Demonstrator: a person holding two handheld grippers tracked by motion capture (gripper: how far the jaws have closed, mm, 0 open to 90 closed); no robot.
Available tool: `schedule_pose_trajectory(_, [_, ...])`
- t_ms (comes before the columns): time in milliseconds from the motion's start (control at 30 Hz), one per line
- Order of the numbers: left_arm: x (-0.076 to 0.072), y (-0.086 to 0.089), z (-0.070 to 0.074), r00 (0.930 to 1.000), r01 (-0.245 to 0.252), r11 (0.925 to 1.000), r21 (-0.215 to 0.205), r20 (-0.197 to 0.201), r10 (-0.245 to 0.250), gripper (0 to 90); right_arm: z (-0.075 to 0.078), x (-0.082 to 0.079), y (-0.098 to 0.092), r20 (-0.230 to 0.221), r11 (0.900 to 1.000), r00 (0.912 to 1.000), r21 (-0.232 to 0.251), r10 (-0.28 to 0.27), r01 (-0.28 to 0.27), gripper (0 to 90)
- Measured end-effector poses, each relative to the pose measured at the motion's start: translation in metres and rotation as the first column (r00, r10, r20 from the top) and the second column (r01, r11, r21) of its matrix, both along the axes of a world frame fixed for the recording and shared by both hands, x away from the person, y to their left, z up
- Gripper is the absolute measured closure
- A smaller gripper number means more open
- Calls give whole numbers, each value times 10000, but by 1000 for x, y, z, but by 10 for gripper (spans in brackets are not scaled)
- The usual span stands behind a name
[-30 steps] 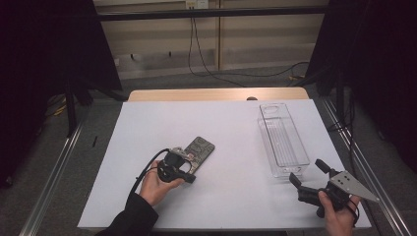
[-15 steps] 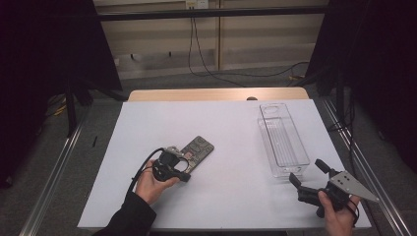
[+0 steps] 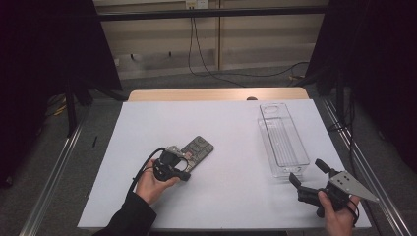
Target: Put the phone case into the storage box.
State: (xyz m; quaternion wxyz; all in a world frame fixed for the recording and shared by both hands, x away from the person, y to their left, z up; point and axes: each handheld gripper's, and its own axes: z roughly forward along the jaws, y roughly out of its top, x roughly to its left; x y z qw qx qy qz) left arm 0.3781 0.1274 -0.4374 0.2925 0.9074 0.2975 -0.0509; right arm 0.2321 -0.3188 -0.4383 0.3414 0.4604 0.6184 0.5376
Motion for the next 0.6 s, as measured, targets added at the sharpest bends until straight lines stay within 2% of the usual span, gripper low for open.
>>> schedule_pose_trajectory(267, [2, 3, 0, 10000, 34, 10000, 51, 10, -34, 900, 0, 0, 0, -5, 10000, 10000, 77, 25, -25, 0])
schedule_pose_trajectory(600, [6, 13, 1, 9993, -358, 9991, 229, 105, 356, 900, 0, 0, 0, -31, 10000, 10000, 59, 6, -5, 0])
